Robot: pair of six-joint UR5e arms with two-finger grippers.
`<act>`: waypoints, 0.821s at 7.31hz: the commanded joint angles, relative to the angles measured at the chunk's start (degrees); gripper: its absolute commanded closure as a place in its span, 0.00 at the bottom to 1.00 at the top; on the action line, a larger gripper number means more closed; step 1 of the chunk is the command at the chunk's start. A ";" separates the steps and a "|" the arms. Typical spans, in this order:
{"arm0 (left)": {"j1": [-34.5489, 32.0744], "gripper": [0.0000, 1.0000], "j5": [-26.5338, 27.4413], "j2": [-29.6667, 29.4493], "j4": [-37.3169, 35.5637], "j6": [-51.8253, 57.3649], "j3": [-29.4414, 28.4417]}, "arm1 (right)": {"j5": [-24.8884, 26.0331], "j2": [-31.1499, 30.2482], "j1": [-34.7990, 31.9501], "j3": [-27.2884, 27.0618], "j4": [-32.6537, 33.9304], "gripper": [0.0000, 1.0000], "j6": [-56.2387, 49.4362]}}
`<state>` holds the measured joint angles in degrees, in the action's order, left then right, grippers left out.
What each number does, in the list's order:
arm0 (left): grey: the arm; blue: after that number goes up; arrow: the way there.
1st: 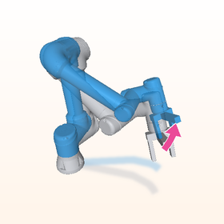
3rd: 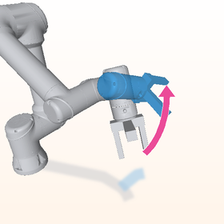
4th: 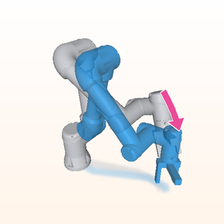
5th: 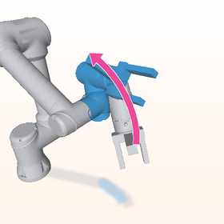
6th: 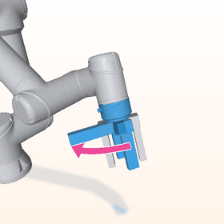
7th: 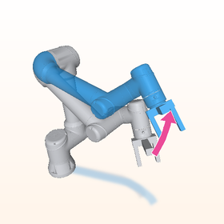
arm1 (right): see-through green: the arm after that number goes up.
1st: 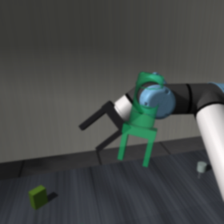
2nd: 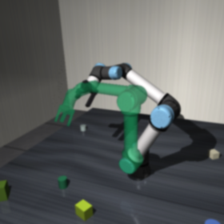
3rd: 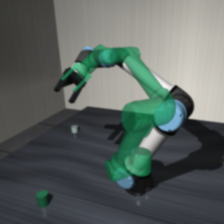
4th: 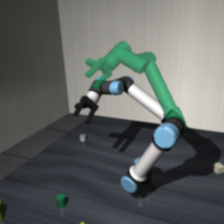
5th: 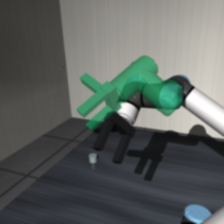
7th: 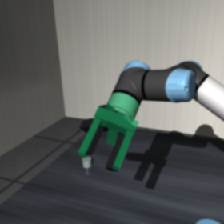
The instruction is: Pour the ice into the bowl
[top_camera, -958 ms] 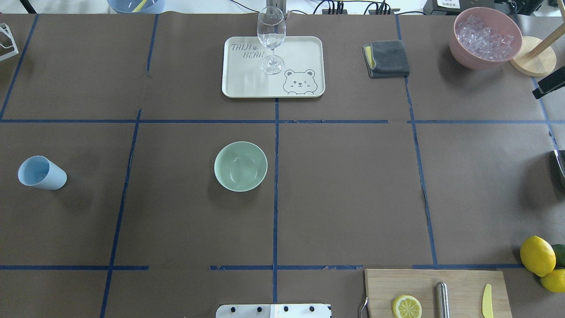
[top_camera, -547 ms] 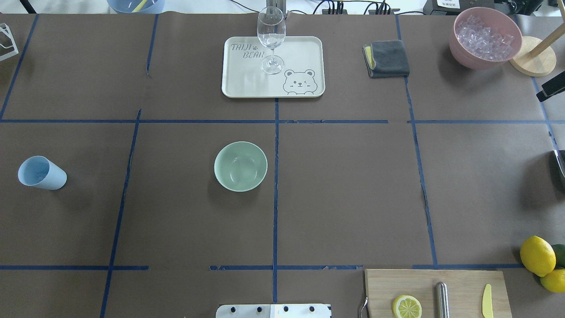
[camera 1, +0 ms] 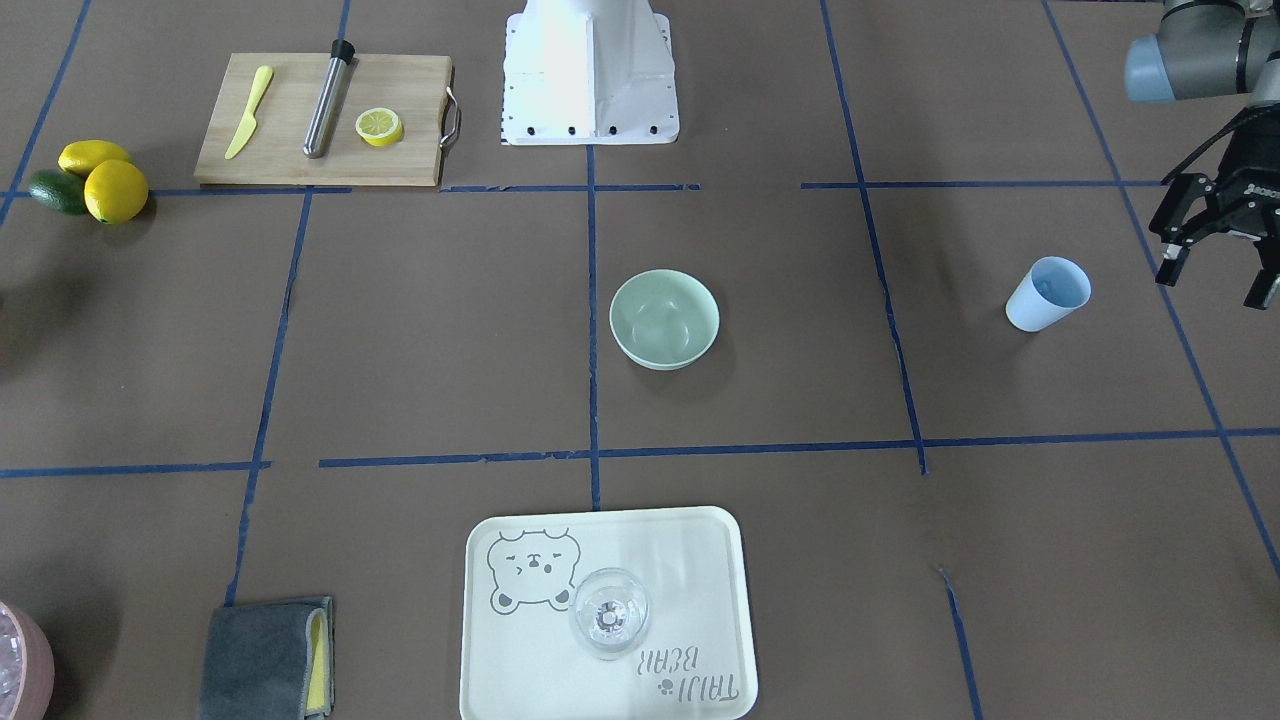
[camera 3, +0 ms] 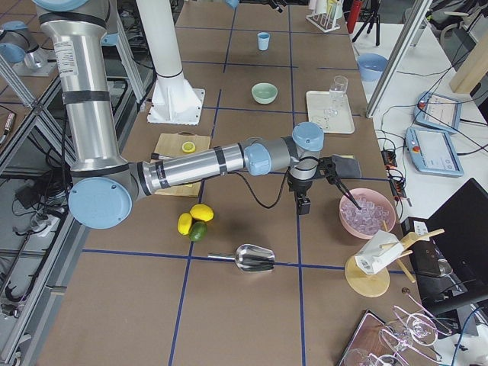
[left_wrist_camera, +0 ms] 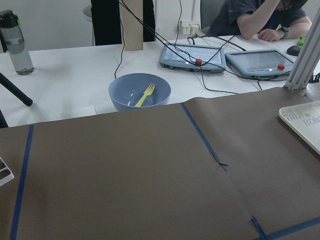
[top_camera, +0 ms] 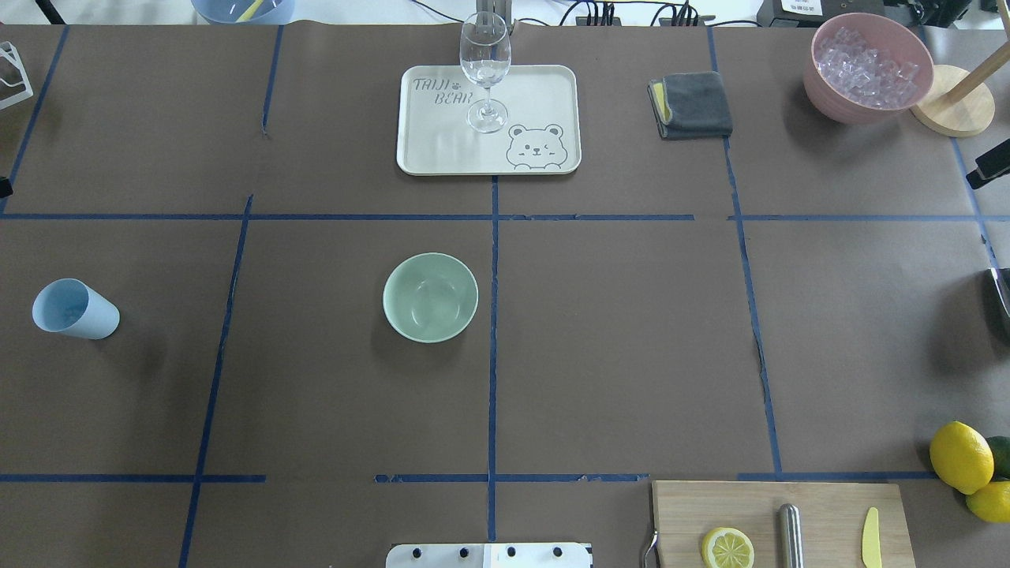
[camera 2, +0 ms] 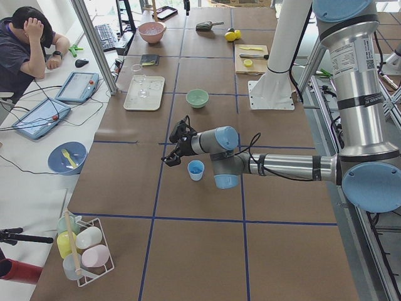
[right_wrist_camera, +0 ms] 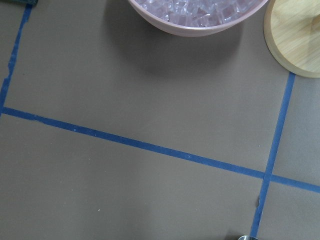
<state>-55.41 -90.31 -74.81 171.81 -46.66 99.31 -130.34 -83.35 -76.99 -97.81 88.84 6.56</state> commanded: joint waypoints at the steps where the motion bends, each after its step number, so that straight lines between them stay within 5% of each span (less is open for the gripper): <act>1: 11.42 0.00 16.32 1.33 1.59 -4.03 0.01 | -0.01 -0.76 0.00 -0.01 -0.07 0.00 0.03; 6: 29.01 0.00 41.58 3.62 3.09 -12.20 -4.11 | -0.01 -1.20 -0.35 0.08 0.02 0.00 -0.32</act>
<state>-30.47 -54.01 -71.24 174.86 -56.38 96.63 -130.34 -84.46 -77.25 -97.74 88.82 6.26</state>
